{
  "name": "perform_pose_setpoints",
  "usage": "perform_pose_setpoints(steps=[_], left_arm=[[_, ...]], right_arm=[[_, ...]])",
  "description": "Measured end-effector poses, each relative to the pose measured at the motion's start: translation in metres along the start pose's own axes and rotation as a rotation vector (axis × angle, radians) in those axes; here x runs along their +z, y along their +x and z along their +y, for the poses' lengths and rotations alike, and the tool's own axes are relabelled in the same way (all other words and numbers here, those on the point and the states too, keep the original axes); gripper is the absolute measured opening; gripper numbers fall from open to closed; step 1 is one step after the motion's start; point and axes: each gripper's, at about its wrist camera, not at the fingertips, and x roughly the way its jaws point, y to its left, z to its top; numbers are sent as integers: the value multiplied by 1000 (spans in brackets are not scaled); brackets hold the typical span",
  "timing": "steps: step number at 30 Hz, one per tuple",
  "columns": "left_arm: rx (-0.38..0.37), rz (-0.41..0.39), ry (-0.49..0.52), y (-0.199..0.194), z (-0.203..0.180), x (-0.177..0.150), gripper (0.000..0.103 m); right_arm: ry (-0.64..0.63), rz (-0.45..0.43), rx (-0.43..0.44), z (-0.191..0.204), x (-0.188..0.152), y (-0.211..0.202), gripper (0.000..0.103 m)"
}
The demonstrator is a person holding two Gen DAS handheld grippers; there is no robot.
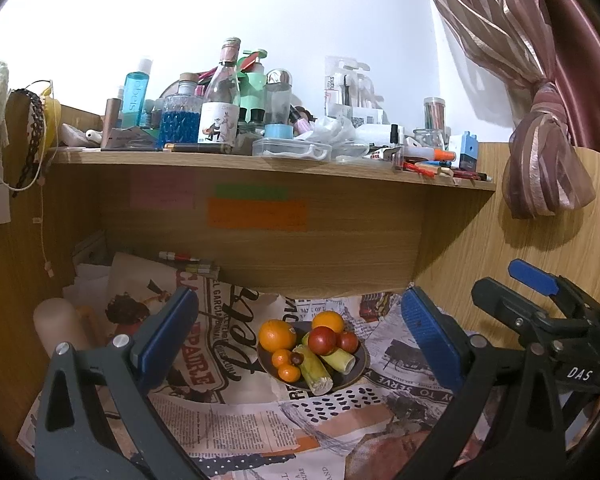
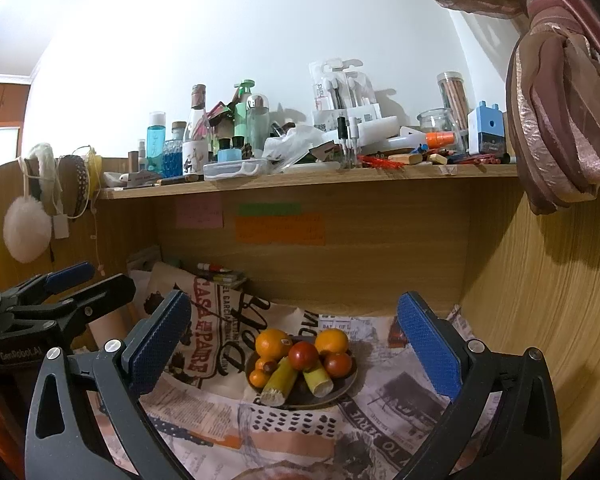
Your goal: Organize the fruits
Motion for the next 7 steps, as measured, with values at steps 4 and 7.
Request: perform_pose_setpoints(steps=[4,7], left_arm=[[5,0,1,0,0,0,103],[1,3,-1,1,2,1,103]], right_arm=[[0,3,0,1,0,1,103],[3,10,0,2,0,4,103]])
